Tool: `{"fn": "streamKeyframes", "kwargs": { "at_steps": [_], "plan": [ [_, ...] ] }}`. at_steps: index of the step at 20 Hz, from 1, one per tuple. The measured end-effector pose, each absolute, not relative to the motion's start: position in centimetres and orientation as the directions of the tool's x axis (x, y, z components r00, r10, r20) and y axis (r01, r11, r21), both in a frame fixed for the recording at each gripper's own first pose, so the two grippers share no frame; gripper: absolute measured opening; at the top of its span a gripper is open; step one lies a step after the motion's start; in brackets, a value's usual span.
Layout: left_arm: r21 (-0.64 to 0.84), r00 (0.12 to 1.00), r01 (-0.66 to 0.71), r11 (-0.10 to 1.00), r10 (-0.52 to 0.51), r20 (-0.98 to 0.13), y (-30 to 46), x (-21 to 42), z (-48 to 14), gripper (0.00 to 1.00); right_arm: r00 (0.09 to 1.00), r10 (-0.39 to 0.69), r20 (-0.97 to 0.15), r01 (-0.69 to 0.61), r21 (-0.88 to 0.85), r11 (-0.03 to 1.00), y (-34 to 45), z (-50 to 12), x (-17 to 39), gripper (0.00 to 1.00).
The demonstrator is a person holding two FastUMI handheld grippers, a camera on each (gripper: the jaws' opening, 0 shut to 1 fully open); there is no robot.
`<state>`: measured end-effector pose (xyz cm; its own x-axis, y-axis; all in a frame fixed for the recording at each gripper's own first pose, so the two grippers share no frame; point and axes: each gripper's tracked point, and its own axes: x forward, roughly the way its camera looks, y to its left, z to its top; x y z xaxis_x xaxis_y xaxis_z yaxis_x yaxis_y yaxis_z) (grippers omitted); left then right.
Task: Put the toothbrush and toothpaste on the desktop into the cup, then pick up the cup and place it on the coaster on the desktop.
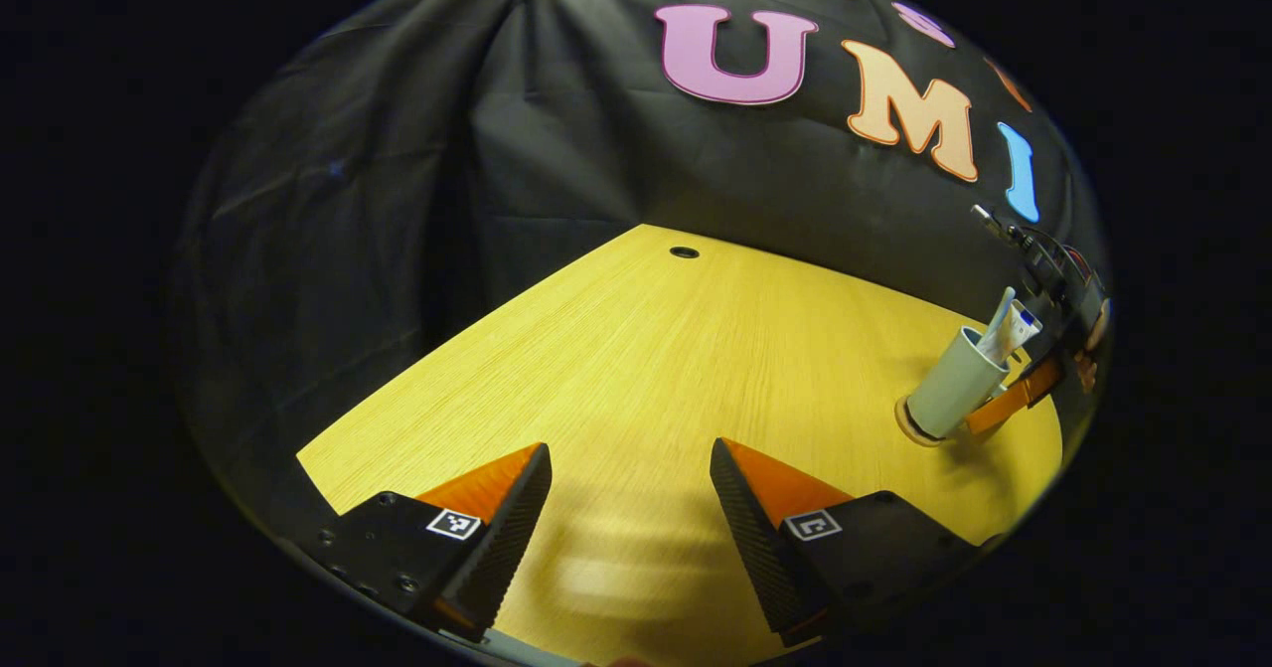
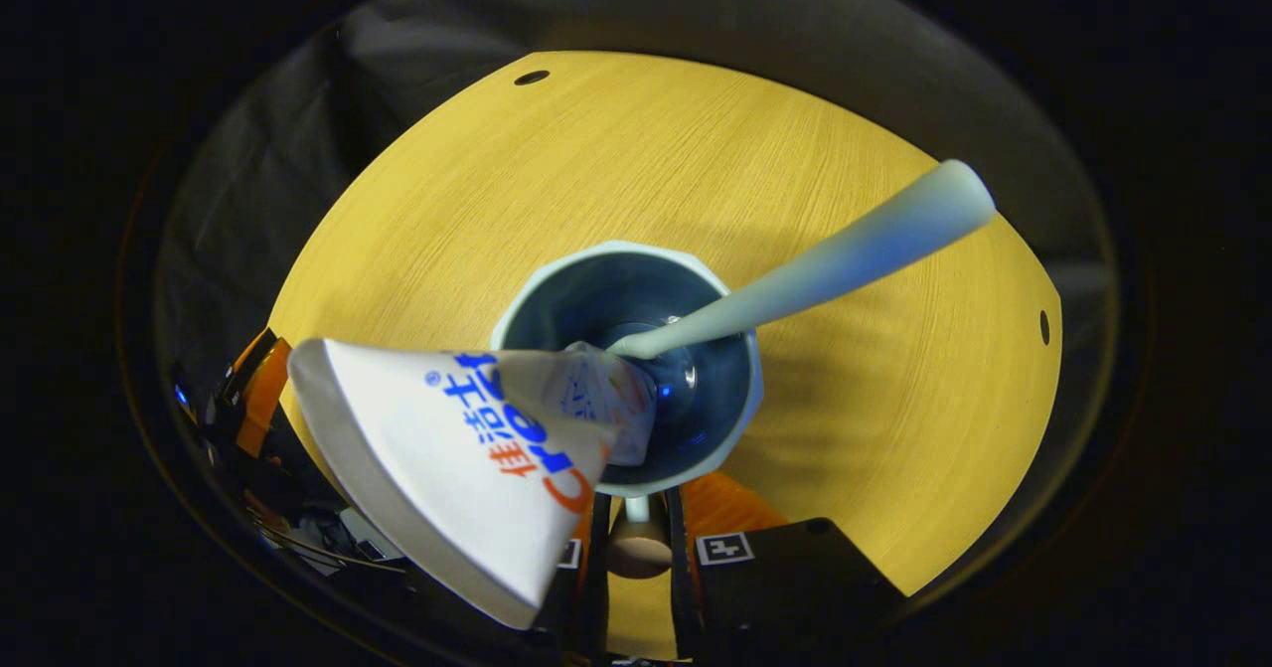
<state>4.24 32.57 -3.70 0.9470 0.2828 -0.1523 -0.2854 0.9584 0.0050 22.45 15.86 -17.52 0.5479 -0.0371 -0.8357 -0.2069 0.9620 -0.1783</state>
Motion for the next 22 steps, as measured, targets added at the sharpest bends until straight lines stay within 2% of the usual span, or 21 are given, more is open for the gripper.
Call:
{"fn": "streamKeyframes", "kwargs": {
  "at_steps": [5,7,11,12,13,14,18,20,21,22],
  "plan": [
    [-0.004,0.945,-0.293,0.956,0.289,-0.152,32.9,3.9,-3.7,0.94,0.552,-0.046,-0.832,-0.207,-0.191,0.959,16.4,-17.9,22.4,0.30],
    [-0.003,0.947,-0.284,0.959,0.280,-0.155,32.6,3.9,-3.4,0.94,0.546,-0.007,-0.838,-0.215,-0.148,0.965,16.4,-17.3,22.0,0.32],
    [-0.006,0.958,-0.242,0.970,0.238,-0.161,30.5,4.3,-2.6,0.94,0.599,0.092,-0.796,-0.217,-0.051,0.975,17.7,-14.7,21.1,0.70],
    [-0.003,0.962,-0.228,0.974,0.224,-0.157,29.7,4.4,-2.1,0.94,0.625,0.093,-0.775,-0.201,-0.045,0.979,17.2,-13.9,21.0,0.89],
    [0.003,0.966,-0.211,0.977,0.209,-0.154,29.0,4.5,-1.6,0.94,0.652,0.090,-0.753,-0.176,-0.034,0.984,16.7,-13.2,20.6,0.97],
    [0.013,0.969,-0.193,0.981,0.193,-0.154,28.1,4.6,-1.2,0.94,0.676,0.079,-0.732,-0.146,-0.028,0.989,15.7,-12.9,20.3,1.00],
    [0.044,0.982,-0.107,0.993,0.113,-0.153,24.0,5.5,-0.1,0.94,0.715,0.058,-0.697,-0.023,0.060,0.998,11.9,-12.7,16.5,0.96],
    [0.050,0.981,-0.061,0.997,0.069,-0.181,21.9,5.5,-0.8,0.94,0.732,0.022,-0.681,0.046,0.082,0.996,9.4,-12.6,14.3,0.99],
    [0.052,0.980,-0.038,0.998,0.048,-0.194,20.9,5.7,-1.1,0.94,0.740,-0.001,-0.673,0.083,0.090,0.992,7.9,-12.5,13.1,0.96],
    [0.051,0.978,-0.015,0.999,0.026,-0.208,19.9,5.7,-1.4,0.94,0.750,-0.022,-0.661,0.119,0.102,0.988,6.7,-12.4,12.0,0.99]
  ]
}}
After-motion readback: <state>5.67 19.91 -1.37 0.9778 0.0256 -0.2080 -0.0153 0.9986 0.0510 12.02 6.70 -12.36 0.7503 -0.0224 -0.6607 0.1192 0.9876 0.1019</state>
